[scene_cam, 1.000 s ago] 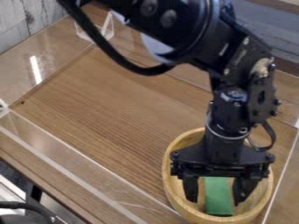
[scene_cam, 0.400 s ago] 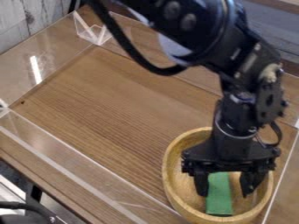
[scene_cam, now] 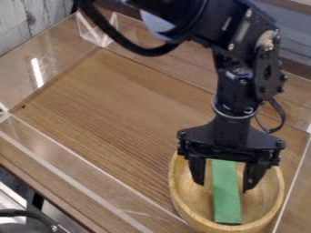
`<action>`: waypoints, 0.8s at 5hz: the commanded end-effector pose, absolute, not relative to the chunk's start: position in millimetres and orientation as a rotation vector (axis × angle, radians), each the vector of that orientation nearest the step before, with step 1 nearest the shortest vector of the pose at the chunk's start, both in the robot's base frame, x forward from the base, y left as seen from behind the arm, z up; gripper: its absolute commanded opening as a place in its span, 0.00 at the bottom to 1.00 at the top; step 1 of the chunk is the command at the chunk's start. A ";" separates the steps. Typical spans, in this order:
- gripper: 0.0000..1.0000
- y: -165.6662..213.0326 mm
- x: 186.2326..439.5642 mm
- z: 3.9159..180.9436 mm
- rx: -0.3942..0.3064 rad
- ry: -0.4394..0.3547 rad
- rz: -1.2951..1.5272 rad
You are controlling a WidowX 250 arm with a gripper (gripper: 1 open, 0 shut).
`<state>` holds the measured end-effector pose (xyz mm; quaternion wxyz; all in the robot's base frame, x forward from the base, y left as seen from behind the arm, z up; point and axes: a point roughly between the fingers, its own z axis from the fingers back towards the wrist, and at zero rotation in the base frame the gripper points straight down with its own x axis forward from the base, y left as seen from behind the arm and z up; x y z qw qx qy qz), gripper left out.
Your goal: Remove the green block from the brown bowl and put it on the table
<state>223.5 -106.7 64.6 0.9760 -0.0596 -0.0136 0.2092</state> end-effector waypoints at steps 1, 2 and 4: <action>1.00 -106.4 233.4 61.4 -0.147 -0.060 0.456; 1.00 -104.2 235.7 42.9 -0.141 -0.047 0.493; 0.00 -97.0 242.4 34.0 -0.126 -0.064 0.596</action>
